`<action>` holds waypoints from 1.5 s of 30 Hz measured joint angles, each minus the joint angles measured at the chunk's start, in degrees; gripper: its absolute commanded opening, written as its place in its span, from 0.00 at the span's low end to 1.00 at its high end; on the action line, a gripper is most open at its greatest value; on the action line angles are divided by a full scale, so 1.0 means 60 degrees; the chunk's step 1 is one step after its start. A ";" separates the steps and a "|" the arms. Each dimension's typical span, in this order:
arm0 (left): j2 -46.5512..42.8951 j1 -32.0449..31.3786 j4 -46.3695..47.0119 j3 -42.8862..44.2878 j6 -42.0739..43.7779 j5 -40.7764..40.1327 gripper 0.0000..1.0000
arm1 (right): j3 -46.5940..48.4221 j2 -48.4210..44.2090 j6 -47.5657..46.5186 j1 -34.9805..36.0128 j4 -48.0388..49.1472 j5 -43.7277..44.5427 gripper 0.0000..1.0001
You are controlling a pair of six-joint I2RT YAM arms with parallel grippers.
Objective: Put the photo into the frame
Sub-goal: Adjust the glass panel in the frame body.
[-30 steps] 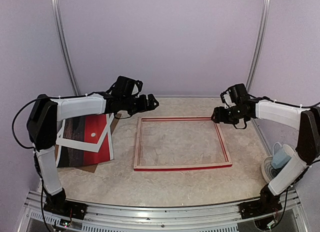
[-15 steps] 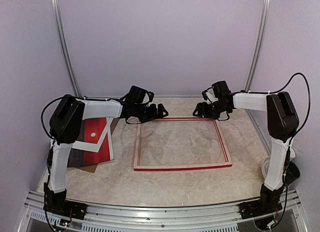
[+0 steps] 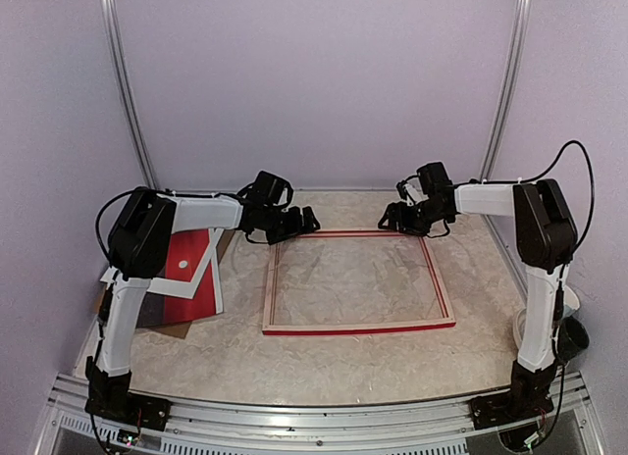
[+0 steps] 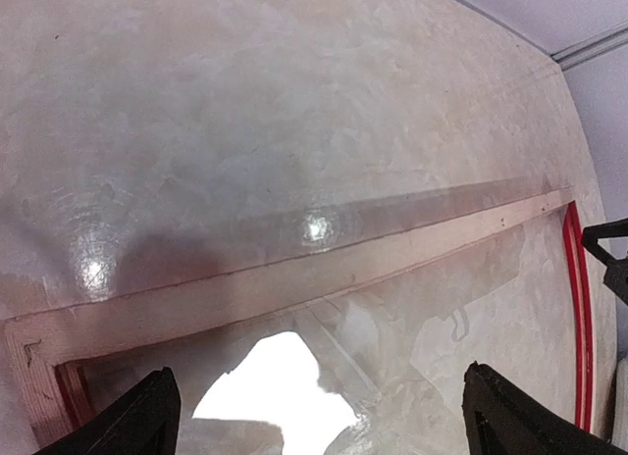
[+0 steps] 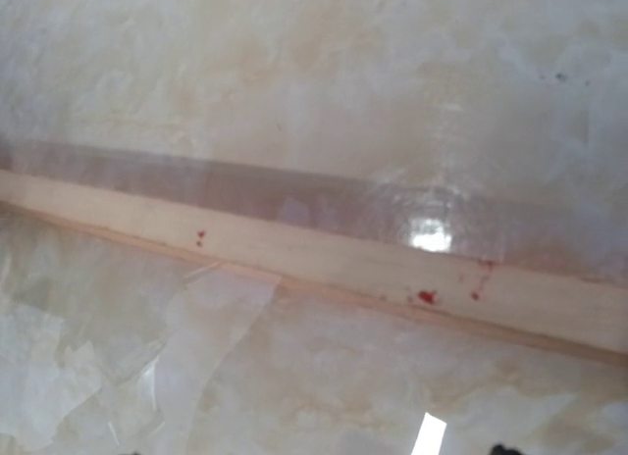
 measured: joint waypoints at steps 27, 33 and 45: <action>0.0419 -0.0408 -0.1228 0.0743 0.0412 -0.2280 0.99 | 0.0127 0.0637 0.0211 -0.0058 0.0280 -0.0718 0.77; 0.0419 -0.0437 -0.1228 0.0743 0.0412 -0.2255 0.99 | 0.0382 0.0947 0.0313 0.0047 0.0488 -0.0849 0.77; 0.0419 -0.0433 -0.1213 0.0721 0.0412 -0.2218 0.99 | 0.1490 0.1807 0.0674 0.0321 0.0612 -0.0954 0.78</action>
